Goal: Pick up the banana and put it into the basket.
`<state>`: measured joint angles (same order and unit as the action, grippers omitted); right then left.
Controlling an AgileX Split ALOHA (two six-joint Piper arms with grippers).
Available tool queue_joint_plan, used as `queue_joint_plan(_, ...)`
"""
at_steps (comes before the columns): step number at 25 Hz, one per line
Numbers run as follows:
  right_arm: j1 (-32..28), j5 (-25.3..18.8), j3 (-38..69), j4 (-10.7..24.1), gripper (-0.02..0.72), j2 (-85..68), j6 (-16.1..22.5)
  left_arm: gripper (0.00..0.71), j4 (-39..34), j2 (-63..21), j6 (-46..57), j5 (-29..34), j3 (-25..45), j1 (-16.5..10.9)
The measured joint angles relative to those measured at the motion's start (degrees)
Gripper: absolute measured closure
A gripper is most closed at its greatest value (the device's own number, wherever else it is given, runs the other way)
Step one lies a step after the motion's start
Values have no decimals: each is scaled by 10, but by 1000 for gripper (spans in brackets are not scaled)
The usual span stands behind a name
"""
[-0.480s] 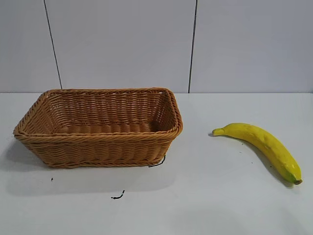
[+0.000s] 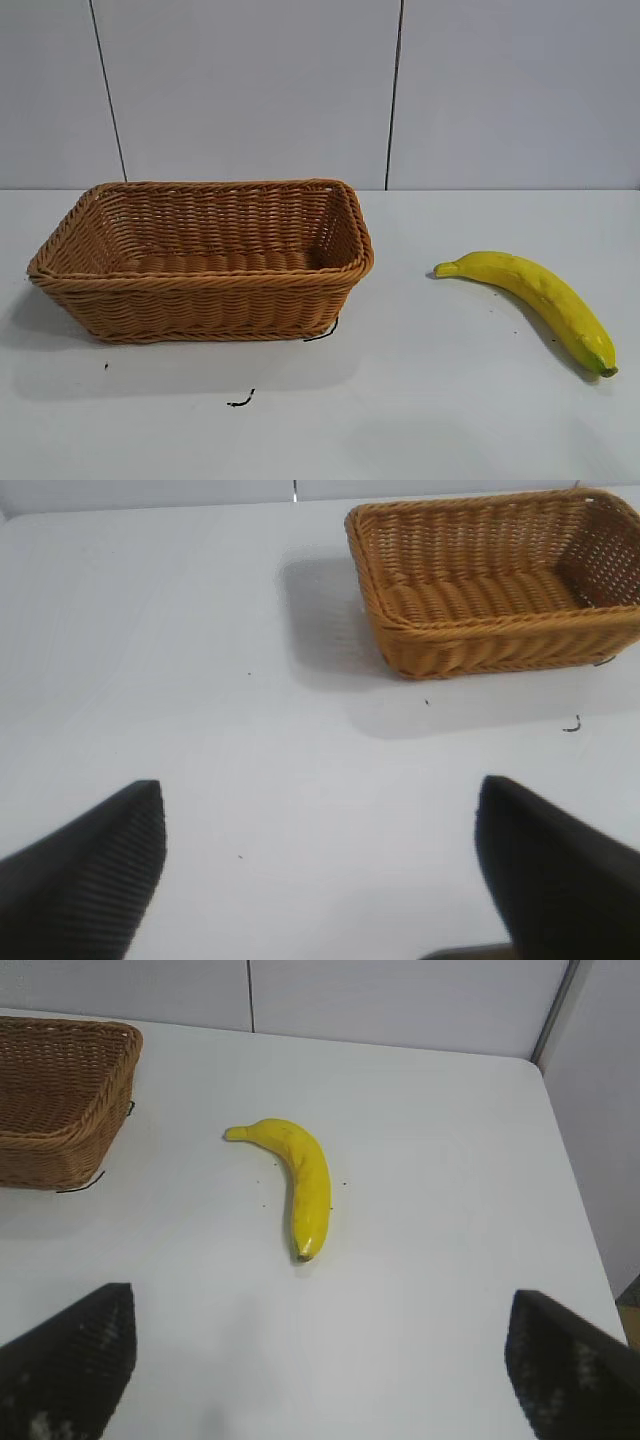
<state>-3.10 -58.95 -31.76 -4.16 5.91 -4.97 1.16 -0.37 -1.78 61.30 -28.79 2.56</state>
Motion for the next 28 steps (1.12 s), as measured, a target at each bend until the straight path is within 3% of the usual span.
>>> queue_joint_plan(17,0,-8,-327,-24,14,597,0,75,0,0,0,0,0,0)
queue_joint_plan(28,0,-17,-463,-34,14,848,-86,75,0,0,0,0,0,0)
